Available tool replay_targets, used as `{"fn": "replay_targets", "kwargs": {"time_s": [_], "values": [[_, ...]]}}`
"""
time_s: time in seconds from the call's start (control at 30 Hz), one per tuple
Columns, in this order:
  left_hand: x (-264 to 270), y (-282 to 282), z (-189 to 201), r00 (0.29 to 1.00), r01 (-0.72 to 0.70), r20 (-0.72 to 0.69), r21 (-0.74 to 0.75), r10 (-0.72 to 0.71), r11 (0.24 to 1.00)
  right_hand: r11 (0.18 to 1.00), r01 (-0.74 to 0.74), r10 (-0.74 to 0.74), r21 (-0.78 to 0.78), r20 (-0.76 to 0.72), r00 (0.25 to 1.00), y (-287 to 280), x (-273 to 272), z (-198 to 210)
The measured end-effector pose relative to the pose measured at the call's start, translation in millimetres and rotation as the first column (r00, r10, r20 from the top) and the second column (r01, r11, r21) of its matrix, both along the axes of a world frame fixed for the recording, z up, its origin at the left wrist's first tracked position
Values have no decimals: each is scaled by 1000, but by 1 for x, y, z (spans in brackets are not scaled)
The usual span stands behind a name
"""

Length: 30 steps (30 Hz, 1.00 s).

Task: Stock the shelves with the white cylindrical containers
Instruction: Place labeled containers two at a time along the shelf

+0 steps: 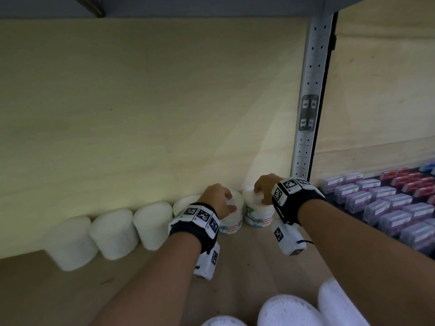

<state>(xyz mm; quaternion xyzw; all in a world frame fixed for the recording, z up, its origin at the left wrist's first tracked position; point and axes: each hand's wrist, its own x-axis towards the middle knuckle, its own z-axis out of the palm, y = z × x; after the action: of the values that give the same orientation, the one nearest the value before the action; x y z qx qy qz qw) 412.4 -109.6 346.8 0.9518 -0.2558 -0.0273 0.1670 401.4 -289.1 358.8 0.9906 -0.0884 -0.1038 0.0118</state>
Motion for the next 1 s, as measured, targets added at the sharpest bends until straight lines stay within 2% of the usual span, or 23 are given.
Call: {"fn": "replay_targets", "kwargs": {"time_s": [0.1, 0.13, 0.23, 0.37, 0.53, 0.6, 0.63, 0.77, 0.83, 0.93, 1.0], "values": [[-8, -1, 11, 998, 60, -23, 92, -58, 994, 996, -27, 24, -85, -36, 999, -17, 19, -12], [-12, -3, 14, 996, 86, -40, 126, -82, 988, 996, 1, -9, -92, -87, 996, -20, 19, -11], [-32, -6, 24, 986, 167, -62, 221, -157, 961, 998, 12, -24, -62, -196, 980, -10, -4, 2], [-58, -9, 31, 971, 238, -88, 294, -222, 926, 997, -6, -11, -82, -200, 980, -15, -11, -9], [-86, -9, 36, 955, 295, -132, 350, -265, 889, 994, -48, 24, -95, -241, 970, -25, -28, -14], [-93, -9, 35, 953, 302, -114, 363, -280, 881, 992, -105, 84, -75, -236, 968, -49, -8, -47], [-97, -7, 35, 954, 298, -97, 367, -283, 881, 991, -104, 76, -89, -279, 957, -55, -6, -57], [-111, -5, 34, 943, 333, -124, 371, -308, 867, 985, -124, 75, -121, -346, 935, -41, -40, -47], [-118, -4, 33, 942, 335, -107, 350, -318, 875, 981, -157, 115, -114, -312, 943, -49, -37, -57], [-126, -2, 31, 936, 351, -117, 344, -331, 871, 991, -113, 91, -69, -268, 959, -66, -28, -74], [-129, -3, 28, 937, 349, -108, 340, -332, 873, 989, -113, 86, -99, -245, 966, -56, -50, -56]]}}
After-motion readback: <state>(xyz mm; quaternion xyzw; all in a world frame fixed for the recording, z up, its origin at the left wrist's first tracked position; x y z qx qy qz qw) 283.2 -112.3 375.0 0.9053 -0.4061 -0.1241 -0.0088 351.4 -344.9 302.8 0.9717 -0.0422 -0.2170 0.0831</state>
